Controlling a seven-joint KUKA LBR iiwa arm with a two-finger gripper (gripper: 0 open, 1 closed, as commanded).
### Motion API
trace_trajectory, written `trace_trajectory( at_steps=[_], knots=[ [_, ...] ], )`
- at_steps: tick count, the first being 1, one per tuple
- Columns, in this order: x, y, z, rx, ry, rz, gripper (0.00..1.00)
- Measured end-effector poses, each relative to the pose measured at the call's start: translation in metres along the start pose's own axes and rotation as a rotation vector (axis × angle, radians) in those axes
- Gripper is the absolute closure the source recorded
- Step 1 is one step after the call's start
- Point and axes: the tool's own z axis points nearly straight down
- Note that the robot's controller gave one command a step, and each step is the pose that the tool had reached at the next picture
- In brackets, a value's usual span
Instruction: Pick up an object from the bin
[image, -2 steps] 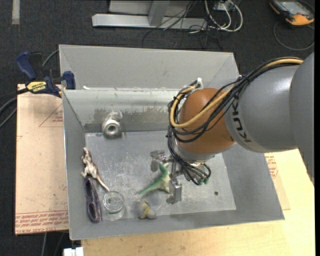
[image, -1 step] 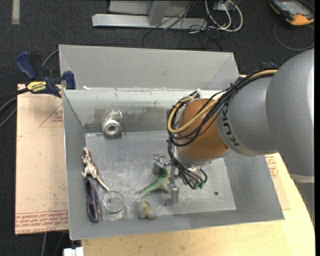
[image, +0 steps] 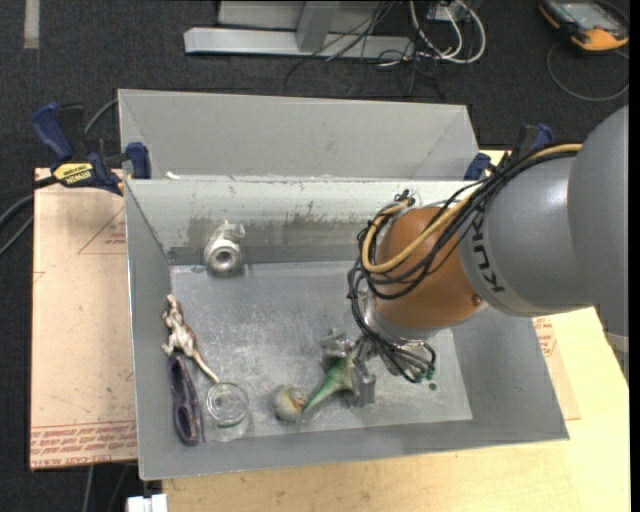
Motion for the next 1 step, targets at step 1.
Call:
trace_trajectory(
  at_steps=[1],
  knots=[
    [-0.0001, 0.0001, 0.0, 0.0, 0.0, 0.0, 1.0]
  ],
)
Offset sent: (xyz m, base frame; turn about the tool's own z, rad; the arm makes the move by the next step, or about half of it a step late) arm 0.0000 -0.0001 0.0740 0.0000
